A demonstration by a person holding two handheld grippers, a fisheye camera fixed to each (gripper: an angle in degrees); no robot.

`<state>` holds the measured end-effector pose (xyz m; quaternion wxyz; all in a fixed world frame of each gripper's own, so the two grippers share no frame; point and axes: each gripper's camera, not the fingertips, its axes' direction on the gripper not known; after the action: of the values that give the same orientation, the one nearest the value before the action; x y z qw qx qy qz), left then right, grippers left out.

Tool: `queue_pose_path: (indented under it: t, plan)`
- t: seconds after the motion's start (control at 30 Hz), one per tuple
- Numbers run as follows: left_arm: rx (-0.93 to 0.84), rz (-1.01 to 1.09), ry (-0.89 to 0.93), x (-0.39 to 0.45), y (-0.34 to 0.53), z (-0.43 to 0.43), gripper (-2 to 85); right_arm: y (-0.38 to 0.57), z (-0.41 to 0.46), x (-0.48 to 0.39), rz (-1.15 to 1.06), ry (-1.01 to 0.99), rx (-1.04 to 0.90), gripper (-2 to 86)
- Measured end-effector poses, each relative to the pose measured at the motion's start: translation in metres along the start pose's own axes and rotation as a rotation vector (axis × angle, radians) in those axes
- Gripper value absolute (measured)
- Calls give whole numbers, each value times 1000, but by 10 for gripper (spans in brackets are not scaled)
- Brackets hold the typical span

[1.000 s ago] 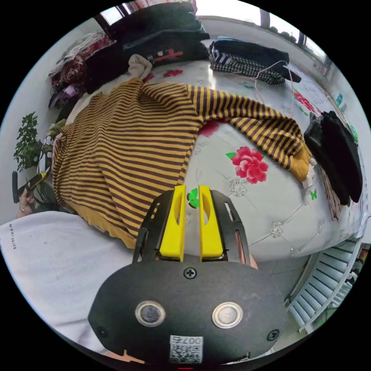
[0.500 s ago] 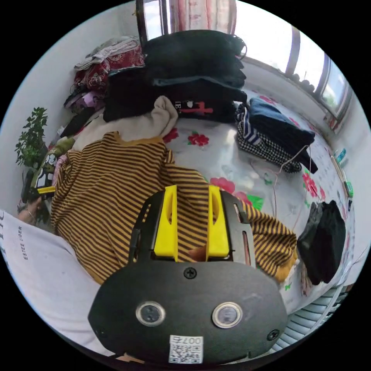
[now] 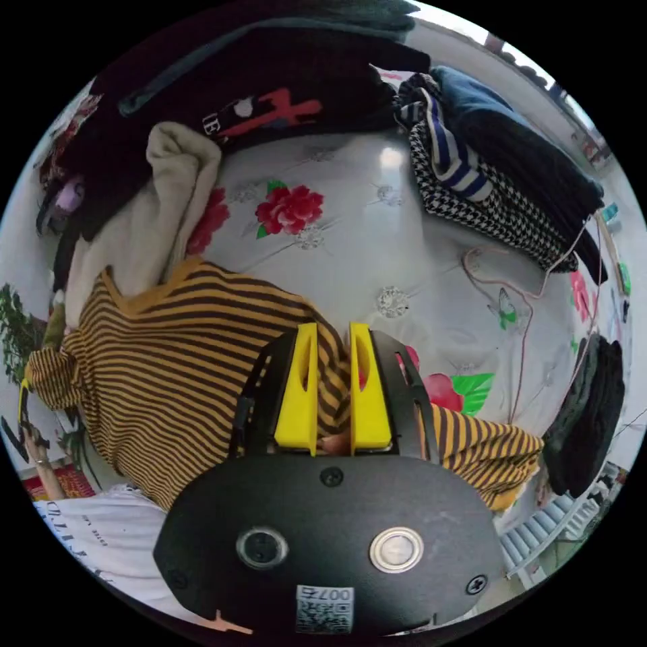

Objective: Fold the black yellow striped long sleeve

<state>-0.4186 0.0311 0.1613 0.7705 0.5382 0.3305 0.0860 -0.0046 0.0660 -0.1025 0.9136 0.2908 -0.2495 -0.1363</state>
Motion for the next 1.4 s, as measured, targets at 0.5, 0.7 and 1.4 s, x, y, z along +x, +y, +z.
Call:
queue_pose_path:
  t: [0.5,0.7,1.4]
  plan:
    - [620,-318,325,-55,-35,-116,-6,185,-83,36,-62,-306,397,64]
    - [341,222,797,158,-67,-79,73,253,-79,68,0,-365,446,66]
    - [-343,122,264,179,23,154,80,150,-4,7,-165,-343,51,36]
